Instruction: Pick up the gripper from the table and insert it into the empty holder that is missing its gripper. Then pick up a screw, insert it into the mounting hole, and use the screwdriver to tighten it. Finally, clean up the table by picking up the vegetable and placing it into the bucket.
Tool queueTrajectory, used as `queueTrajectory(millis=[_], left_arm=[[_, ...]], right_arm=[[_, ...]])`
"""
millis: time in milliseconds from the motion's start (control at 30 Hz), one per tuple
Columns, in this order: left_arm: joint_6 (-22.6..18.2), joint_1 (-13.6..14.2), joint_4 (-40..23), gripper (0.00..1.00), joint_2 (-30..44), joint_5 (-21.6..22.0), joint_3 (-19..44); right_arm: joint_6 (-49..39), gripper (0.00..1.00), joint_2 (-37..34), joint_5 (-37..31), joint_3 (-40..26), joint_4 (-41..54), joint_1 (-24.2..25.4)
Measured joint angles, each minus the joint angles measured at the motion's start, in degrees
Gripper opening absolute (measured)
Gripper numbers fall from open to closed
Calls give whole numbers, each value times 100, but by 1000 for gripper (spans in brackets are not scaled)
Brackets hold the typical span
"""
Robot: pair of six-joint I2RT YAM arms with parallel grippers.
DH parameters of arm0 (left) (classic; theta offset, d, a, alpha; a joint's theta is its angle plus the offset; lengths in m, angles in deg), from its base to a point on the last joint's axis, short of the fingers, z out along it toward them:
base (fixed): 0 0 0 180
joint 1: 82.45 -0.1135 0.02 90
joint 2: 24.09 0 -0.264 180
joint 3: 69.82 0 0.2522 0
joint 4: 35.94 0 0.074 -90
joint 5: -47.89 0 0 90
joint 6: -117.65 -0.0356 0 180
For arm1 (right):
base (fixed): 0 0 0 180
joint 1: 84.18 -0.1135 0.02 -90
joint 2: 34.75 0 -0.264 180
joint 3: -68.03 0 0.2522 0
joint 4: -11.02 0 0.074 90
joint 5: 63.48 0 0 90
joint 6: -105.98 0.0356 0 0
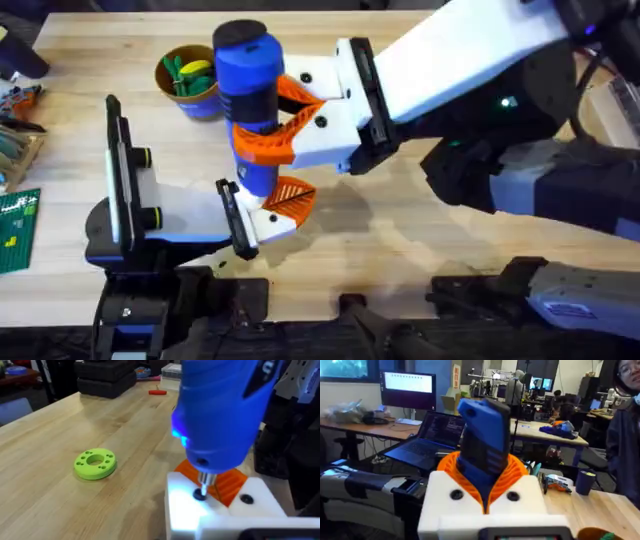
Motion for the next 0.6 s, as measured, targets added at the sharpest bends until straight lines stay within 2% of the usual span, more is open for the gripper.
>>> queueTrajectory(millis=[600], left_arm=[[0, 0, 0, 17, 1, 0, 0]], right_arm=[[-20, 28, 0, 1, 0, 39, 66]])
